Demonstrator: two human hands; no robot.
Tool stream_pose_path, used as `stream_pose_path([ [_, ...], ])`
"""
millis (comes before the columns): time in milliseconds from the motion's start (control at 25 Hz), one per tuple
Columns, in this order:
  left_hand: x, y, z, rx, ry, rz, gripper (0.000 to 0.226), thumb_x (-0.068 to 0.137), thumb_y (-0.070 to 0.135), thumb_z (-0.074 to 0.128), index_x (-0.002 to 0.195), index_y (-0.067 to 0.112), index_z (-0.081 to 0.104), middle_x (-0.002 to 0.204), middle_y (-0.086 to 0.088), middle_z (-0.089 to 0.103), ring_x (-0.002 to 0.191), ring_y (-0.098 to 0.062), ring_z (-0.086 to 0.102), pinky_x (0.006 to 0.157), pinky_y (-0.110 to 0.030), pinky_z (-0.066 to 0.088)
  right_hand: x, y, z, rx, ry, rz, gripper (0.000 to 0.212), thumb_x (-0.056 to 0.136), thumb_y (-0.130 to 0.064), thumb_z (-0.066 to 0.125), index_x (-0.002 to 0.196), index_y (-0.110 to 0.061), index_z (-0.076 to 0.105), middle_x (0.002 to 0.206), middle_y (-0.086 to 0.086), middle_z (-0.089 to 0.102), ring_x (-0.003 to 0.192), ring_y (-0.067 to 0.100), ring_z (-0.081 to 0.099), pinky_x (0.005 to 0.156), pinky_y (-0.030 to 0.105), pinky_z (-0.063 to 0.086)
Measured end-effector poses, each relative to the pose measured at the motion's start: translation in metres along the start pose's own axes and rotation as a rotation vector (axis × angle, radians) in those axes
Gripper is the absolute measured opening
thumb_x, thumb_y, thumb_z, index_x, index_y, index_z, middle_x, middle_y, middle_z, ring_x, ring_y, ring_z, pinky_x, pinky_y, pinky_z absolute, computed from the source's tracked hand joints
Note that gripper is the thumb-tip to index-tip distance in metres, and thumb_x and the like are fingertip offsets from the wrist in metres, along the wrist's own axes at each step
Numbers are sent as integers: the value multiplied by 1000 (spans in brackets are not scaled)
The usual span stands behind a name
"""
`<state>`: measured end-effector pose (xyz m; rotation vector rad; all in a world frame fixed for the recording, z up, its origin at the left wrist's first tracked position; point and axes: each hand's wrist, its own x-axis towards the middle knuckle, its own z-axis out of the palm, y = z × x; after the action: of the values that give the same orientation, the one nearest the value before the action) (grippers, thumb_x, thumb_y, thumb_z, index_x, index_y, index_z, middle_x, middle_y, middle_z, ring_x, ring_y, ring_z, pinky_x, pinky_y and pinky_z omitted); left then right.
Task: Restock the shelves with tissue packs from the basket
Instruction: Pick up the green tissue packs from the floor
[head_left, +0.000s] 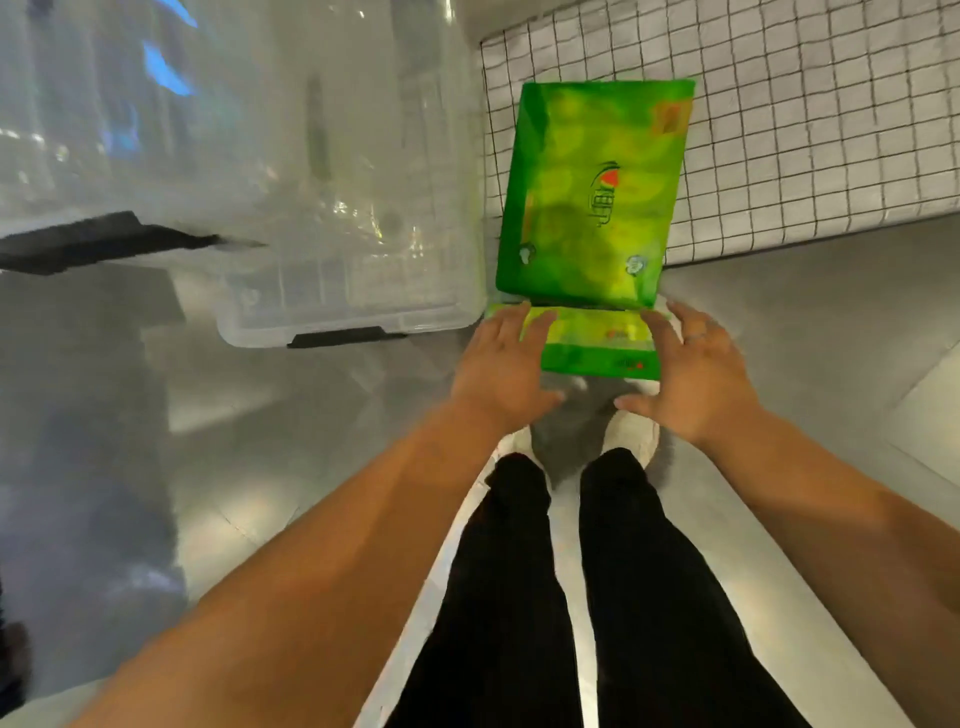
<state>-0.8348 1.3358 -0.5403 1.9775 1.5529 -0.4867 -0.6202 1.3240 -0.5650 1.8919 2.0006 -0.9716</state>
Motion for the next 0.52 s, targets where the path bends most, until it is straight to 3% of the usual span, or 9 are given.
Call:
stream_pose_path([
  [200, 99, -44, 84, 136, -144, 57, 102, 80, 57, 67, 154, 25, 4, 161, -9, -2, 148, -31, -1, 118, -45, 3, 84, 26, 84, -52, -106, 25, 122, 64, -60, 79, 155, -25, 5, 162, 10, 5, 147, 36, 6, 117, 54, 17],
  [400, 136, -62, 133, 276, -22, 152, 108, 70, 61, 69, 154, 24, 10, 156, -14, 20, 143, -38, 17, 116, -51, 4, 117, 44, 133, -63, -28, 43, 130, 43, -55, 90, 150, -25, 22, 148, 18, 33, 138, 44, 24, 100, 59, 41],
  [520, 141, -67, 149, 383, 73, 196, 102, 67, 55, 69, 151, 21, 22, 141, -16, 41, 128, -39, 39, 112, -53, 20, 116, 48, 145, -18, -7, 44, 118, 47, -49, 89, 145, -19, 31, 137, 19, 39, 128, 42, 29, 87, 54, 50],
])
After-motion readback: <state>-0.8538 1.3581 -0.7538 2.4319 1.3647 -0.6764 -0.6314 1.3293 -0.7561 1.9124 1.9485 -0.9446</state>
